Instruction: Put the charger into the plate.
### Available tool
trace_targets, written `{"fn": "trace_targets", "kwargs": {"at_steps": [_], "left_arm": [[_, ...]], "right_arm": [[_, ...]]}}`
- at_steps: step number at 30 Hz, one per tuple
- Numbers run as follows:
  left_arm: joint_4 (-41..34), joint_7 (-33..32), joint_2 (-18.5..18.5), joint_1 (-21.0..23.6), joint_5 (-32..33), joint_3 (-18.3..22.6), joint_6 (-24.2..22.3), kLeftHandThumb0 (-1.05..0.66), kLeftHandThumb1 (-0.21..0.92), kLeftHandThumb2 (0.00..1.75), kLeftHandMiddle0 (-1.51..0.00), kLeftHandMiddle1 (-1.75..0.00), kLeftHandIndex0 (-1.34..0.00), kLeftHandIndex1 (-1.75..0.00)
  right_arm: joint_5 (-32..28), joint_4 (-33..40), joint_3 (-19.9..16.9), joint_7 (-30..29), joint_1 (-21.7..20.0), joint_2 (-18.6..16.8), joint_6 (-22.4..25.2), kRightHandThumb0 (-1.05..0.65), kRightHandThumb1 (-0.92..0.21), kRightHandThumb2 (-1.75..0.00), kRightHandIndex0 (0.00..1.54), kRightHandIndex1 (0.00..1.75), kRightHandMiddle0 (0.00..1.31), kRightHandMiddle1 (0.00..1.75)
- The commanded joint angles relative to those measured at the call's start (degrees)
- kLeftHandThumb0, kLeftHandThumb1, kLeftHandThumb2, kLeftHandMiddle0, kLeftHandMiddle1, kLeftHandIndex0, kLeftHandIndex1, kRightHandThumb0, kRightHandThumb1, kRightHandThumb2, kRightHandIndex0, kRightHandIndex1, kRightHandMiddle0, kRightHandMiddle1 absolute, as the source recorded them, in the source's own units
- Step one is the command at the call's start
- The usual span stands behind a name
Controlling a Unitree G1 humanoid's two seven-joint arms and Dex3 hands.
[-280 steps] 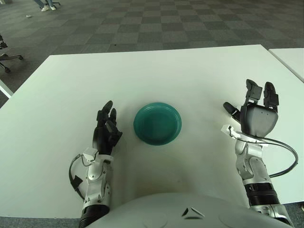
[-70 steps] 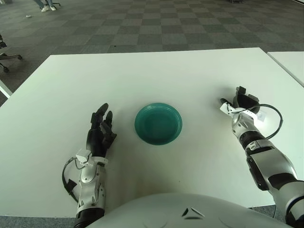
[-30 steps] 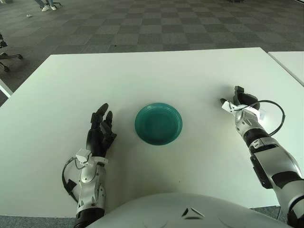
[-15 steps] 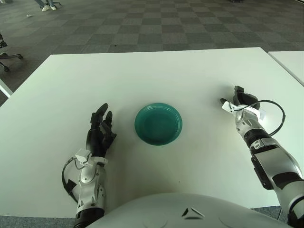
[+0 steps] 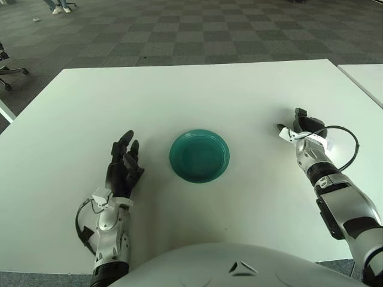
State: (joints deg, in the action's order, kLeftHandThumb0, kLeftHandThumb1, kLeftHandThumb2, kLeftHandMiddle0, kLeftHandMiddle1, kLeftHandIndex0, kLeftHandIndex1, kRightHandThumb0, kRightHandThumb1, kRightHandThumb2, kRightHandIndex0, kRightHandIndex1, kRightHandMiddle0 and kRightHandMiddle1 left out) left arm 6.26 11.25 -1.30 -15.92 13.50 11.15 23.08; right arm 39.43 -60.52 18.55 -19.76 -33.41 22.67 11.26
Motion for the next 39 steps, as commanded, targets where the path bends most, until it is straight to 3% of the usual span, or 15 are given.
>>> {"fn": "trace_targets", "kwargs": {"at_steps": [1,3,5,6,7,8,11,13,23,39], "left_arm": [[2.1,0.4,1.2,0.1,1.6,1.0,-3.0,-0.93,0.92,1.04,-0.30,0.00,0.00,-0.72],[2.2,0.4,1.4,0.3,1.7,1.1,-3.1,-0.93,0.92,1.04,-0.30,0.00,0.00,-0.72],[2.4,0.4,1.6,0.5,1.8,1.2,-3.2,-0.93,0.92,1.04,-0.30,0.00,0.00,-0.72],[2.5,0.4,1.7,0.6,1.9,1.2,-3.2,-0.93,0.92,1.04,-0.30,0.00,0.00,-0.72],[2.5,0.5,1.7,0.6,2.0,1.3,-3.2,-0.93,0.92,1.04,-0.30,0.00,0.00,-0.72],[2.6,0.5,1.8,0.7,2.0,1.3,-3.2,-0.93,0.92,1.04,-0.30,0.00,0.00,-0.72],[2.9,0.5,2.2,1.0,2.3,1.4,-3.3,-0.93,0.92,1.04,-0.30,0.00,0.00,-0.72],[3.2,0.6,2.3,1.2,2.5,1.5,-3.3,-0.93,0.92,1.04,-0.30,0.00,0.00,-0.72],[4.2,0.8,3.3,2.1,3.3,1.9,-3.5,-0.93,0.92,1.04,-0.30,0.00,0.00,-0.72],[5.9,1.4,4.1,3.6,3.7,2.8,-3.7,-0.93,0.92,1.04,-0.30,0.00,0.00,-0.72]], "right_arm": [[0.7,-3.6,6.9,12.0,16.4,-6.1,1.9,-1.05,-0.92,-0.65,0.22,0.00,0.00,0.23],[0.9,-2.7,7.7,12.1,17.2,-5.8,1.5,-1.05,-0.92,-0.65,0.23,0.01,0.00,0.25],[0.8,-2.0,8.0,11.1,18.1,-5.6,0.7,-1.05,-0.92,-0.63,0.32,0.04,0.00,0.56],[0.6,-1.7,7.9,9.8,18.6,-5.6,0.2,-1.01,-0.92,-0.61,0.35,0.29,0.00,0.76],[0.4,-1.5,7.8,9.0,18.8,-5.6,0.0,-0.93,-0.91,-0.56,0.40,0.82,0.06,1.09],[0.2,-1.2,7.5,7.5,19.3,-5.7,-0.3,-0.88,-0.90,-0.52,0.42,1.15,0.09,1.31],[-0.4,-0.6,6.8,4.2,20.5,-6.2,-0.2,-0.55,-0.73,-0.76,0.53,1.55,0.28,1.59],[-0.6,-0.4,6.5,2.8,21.1,-6.4,-0.2,-0.48,-0.68,-0.84,0.56,1.65,0.33,1.67],[-1.2,-2.2,5.9,-4.1,22.3,-7.6,-3.0,-0.41,-0.58,-0.99,0.74,1.74,0.42,1.74],[-2.5,-3.7,4.0,-9.0,21.0,-6.5,-8.4,-0.41,-0.56,-1.01,0.79,1.75,0.43,1.75]]}}
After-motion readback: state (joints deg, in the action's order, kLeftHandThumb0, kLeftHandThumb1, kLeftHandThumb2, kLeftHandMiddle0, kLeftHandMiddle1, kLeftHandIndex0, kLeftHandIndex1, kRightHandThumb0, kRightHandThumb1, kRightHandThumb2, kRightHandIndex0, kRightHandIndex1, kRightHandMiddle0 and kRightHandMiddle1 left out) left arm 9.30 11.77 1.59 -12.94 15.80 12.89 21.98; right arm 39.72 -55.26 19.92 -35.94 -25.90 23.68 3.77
